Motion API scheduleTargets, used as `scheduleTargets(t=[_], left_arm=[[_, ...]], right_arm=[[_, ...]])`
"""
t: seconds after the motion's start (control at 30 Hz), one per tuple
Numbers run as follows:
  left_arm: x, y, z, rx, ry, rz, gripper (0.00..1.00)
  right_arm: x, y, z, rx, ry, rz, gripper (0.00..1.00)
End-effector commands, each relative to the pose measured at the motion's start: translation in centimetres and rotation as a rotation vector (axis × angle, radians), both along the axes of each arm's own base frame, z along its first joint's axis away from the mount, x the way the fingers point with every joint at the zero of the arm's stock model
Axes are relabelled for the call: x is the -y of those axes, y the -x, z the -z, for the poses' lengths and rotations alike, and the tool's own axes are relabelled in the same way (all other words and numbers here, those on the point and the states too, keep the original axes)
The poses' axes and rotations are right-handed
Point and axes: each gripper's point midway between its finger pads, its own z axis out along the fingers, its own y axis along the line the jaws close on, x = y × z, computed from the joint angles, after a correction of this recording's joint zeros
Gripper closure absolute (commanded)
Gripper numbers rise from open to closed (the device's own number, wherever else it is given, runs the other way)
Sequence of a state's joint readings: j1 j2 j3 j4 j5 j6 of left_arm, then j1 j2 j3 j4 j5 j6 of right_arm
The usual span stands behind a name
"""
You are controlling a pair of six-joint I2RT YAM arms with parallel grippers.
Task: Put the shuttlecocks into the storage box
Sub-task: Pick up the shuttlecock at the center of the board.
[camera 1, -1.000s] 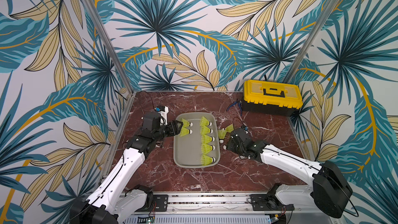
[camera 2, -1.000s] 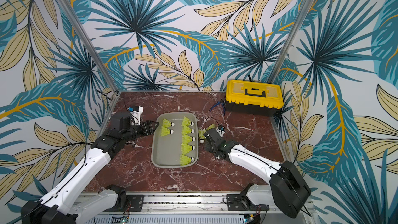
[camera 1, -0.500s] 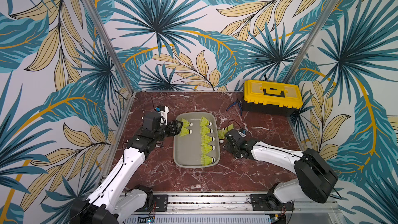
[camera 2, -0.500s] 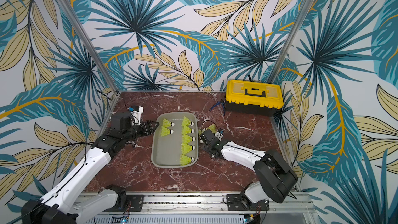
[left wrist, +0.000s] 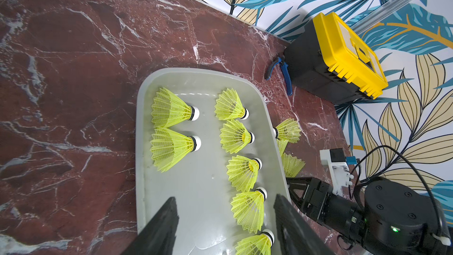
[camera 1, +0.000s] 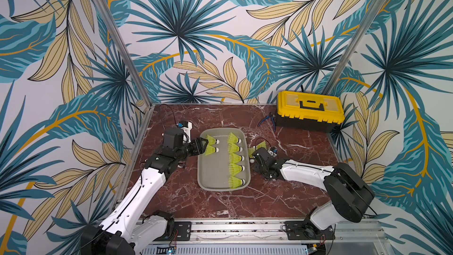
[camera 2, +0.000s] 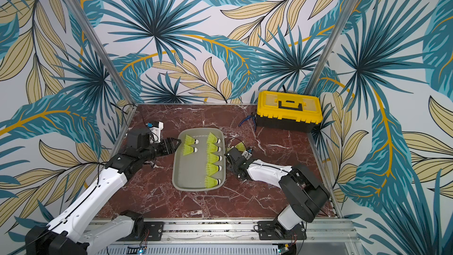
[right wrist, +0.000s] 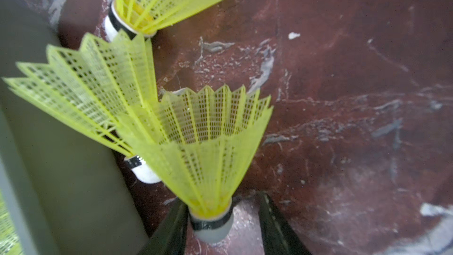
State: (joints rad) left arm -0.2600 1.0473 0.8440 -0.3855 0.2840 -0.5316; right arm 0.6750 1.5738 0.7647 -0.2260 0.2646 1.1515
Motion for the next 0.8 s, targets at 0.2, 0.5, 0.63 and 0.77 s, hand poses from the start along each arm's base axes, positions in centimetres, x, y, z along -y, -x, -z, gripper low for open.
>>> scheduleTargets(t=[0.2, 0.5, 0.63, 0.77], left_arm=[[-0.2, 0.0, 1.4, -0.018, -0.011, 0.000, 0.35], [-0.2, 0.0, 1.5, -0.020, -0.014, -0.002, 0.35], [-0.2, 0.0, 1.5, -0.021, -0.013, 0.001, 0.35], [-0.1, 0.1, 1.4, -0.018, -0.014, 0.012, 0.35]], right_arm=[[0.5, -0.4, 0.6, -0.017, 0.087, -0.013, 0.61], [2.0, 0.2, 0.5, -0.050, 0.206, -0.060, 0.74], [2.7, 0.6, -0.3, -0.048, 0.262, -0.127, 0.78], [2.9, 1.0, -1.4, -0.018, 0.301, -0.240, 0.79]])
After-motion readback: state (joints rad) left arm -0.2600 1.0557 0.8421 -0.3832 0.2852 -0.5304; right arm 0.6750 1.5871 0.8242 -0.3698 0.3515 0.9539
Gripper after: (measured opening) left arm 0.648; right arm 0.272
